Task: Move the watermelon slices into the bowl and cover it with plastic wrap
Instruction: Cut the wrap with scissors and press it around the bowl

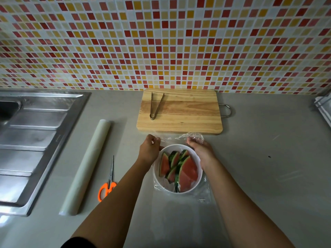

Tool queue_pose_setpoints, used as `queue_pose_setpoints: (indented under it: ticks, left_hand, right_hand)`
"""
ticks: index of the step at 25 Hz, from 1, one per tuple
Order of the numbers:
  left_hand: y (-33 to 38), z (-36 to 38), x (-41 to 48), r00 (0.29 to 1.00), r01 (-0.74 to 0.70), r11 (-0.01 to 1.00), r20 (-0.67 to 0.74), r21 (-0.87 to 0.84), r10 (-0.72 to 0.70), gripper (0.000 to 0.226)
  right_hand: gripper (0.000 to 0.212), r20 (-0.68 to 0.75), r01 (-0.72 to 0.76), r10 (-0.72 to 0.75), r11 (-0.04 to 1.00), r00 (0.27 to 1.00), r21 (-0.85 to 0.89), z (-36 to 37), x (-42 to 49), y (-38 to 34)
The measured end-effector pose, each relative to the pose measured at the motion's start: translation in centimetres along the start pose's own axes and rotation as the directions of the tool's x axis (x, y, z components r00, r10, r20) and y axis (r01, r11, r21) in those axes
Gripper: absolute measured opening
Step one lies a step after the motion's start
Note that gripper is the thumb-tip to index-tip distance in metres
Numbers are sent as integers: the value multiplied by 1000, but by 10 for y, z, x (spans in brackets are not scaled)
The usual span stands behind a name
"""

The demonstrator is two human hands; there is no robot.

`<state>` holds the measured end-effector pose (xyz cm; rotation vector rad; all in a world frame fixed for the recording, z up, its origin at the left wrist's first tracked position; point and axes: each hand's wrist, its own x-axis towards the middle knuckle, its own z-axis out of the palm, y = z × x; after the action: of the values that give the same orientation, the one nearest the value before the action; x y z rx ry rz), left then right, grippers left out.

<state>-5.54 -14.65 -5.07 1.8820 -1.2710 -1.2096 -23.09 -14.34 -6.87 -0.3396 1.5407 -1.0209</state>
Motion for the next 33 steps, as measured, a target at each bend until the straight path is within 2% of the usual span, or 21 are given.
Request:
queue_pose_setpoints:
  ticks: [3,6,9,14,17,22,25,28,30,33]
  left_hand:
    - [-1,0,-1,996,81,996,25,39,-82,21]
    - [-3,-1,-4,989,143,988,33,61,-146,17]
    - [-3,-2,-3,984,175,983,35,59,-177,14]
    - [-2,-1,-3,985,170,980,3,101,-171,15]
    - [-2,-1,-5,982,190,982,-5,16,-190,7]
    - [-6,2,-8,972,234,962,13,-139,-234,19]
    - [-3,4,-9,975,221,957,17,-191,-221,17]
    - [-4,-2,-9,958,273,903,174,-333,-226,19]
    - [-6,-8,-15,938,306,892,267,-332,-222,14]
    - [-9,-12,-18,937,290,894,292,-342,-193,21]
  right_hand:
    - [5,-41,-21,19,998,999,-54,0,2,-1]
    - [14,-76,-36,26,991,997,-129,1,1,0]
    - [10,-145,33,-66,975,987,-221,2,0,2]
    - [14,-143,105,-154,948,978,-301,2,-1,3]
    - [11,-157,131,-211,904,965,-408,3,-1,2]
    - [6,-147,170,-240,911,960,-377,4,-2,4]
    - [2,-96,117,-171,902,981,-415,5,-2,0]
    - [11,29,94,-91,901,995,-423,0,1,-4]
    - [23,18,147,-149,935,989,-322,0,0,-3]
    - [43,-47,267,-288,929,957,-255,4,-5,-2]
